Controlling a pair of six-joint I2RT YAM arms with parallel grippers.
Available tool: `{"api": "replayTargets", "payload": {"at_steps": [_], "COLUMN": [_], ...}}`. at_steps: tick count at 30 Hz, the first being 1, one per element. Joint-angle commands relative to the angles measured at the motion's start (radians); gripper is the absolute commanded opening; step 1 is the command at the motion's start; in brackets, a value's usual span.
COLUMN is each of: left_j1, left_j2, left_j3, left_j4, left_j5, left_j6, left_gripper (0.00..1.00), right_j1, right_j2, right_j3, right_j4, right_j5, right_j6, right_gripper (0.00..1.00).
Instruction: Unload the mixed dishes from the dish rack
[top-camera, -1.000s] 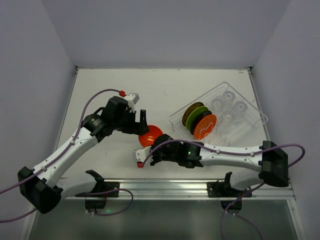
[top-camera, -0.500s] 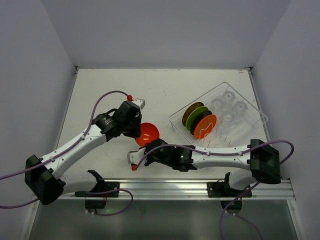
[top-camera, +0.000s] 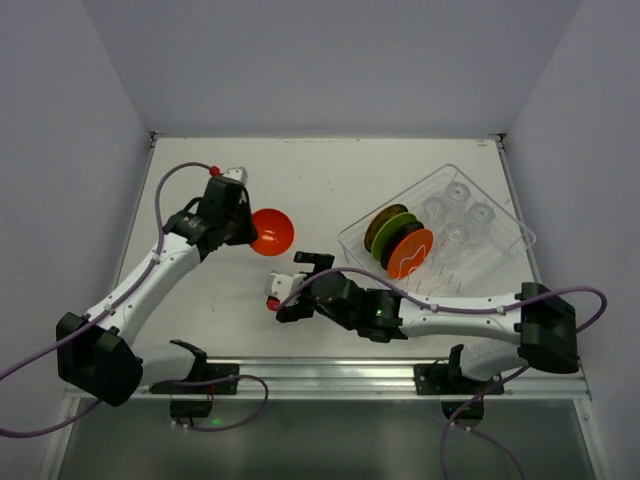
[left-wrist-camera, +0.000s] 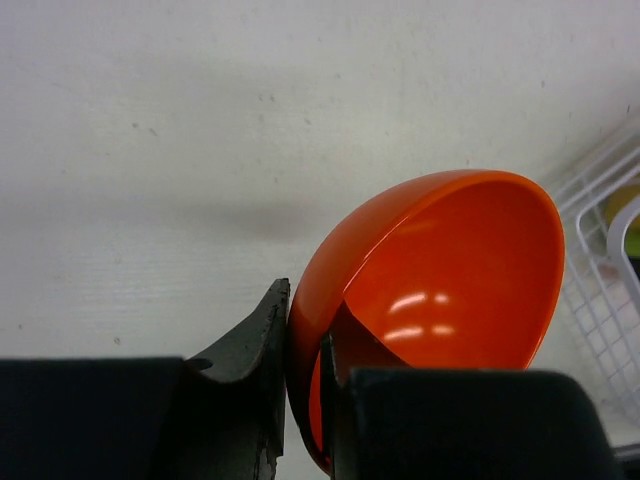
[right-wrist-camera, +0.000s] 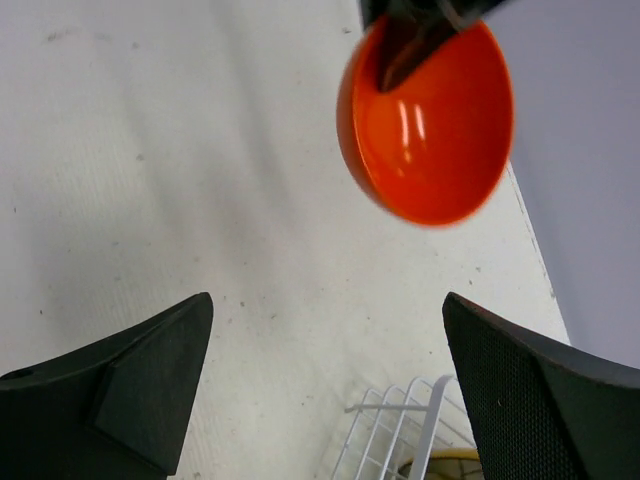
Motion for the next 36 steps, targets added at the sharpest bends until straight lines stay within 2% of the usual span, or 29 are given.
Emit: {"api": "replayTargets", "payload": {"at_steps": [1,3,5,6,7,8,9,12,13,15,18,23,25,26,30,31,36], "left_j1": [0.125,0.202,0.277,0.361,0.400,0.488,0.526,0.634,0.658,0.711,0.724,0.725,0.725,0.724,0.721,0.719,0.721], "left_j2": [0.009,0.061,0.099,0.141,0.164,0.211,0.237,0.380,0.420,0.521,0.579,0.698,0.712,0.725,0.744,0.747,0.765], "left_j3": [0.012,0.034,0.036,0.036,0.033,0.028,0.021,0.016,0.042,0.074,0.087,0.200,0.202,0.205,0.237,0.240,0.288], "left_j4": [0.200,0.209,0.252,0.272,0.310,0.344,0.387,0.621,0.654,0.727,0.809,0.725,0.722,0.711,0.619,0.611,0.536], "left_j5": [0.094,0.039,0.054,0.063,0.061,0.072,0.090,0.201,0.291,0.372,0.390,0.331,0.318,0.307,0.265,0.264,0.250], "left_j6": [-0.081,-0.136,-0.163,-0.191,-0.209,-0.223,-0.243,-0.260,-0.256,-0.274,-0.277,-0.254,-0.260,-0.263,-0.266,-0.263,-0.233], "left_gripper": [0.00,0.00,0.00,0.00,0.00,0.00,0.00,0.00,0.00,0.00,0.00,0.00,0.00,0.02,0.22,0.31,0.40], "right_j1": [-0.025,-0.039,-0.079,-0.094,-0.131,-0.149,-0.160,-0.174,-0.174,-0.174,-0.175,-0.177,-0.177,-0.177,-0.177,-0.177,-0.178], "right_j2": [-0.164,-0.254,-0.355,-0.391,-0.426,-0.495,-0.527,-0.659,-0.690,-0.757,-0.883,-1.006,-1.026,-1.035,-1.034,-1.029,-1.002], "right_j3": [-0.025,-0.033,-0.042,-0.045,-0.056,-0.064,-0.071,-0.131,-0.142,-0.182,-0.237,-0.292,-0.308,-0.311,-0.306,-0.305,-0.291], "right_j4": [0.105,0.082,0.015,-0.008,-0.062,-0.085,-0.105,-0.170,-0.199,-0.220,-0.249,-0.306,-0.332,-0.341,-0.386,-0.395,-0.400], "right_j5": [0.071,0.095,0.077,0.059,0.010,-0.017,-0.032,-0.046,-0.041,-0.017,0.021,0.066,0.074,0.074,0.098,0.107,0.121], "right_j6": [0.214,0.301,0.449,0.507,0.620,0.662,0.702,0.798,0.814,0.831,0.842,0.878,0.917,0.928,0.972,0.975,1.000], "right_gripper": [0.99,0.99,0.99,0.99,0.99,0.99,0.99,0.99,0.99,0.99,0.99,0.99,0.99,0.99,0.99,0.99,0.99]}}
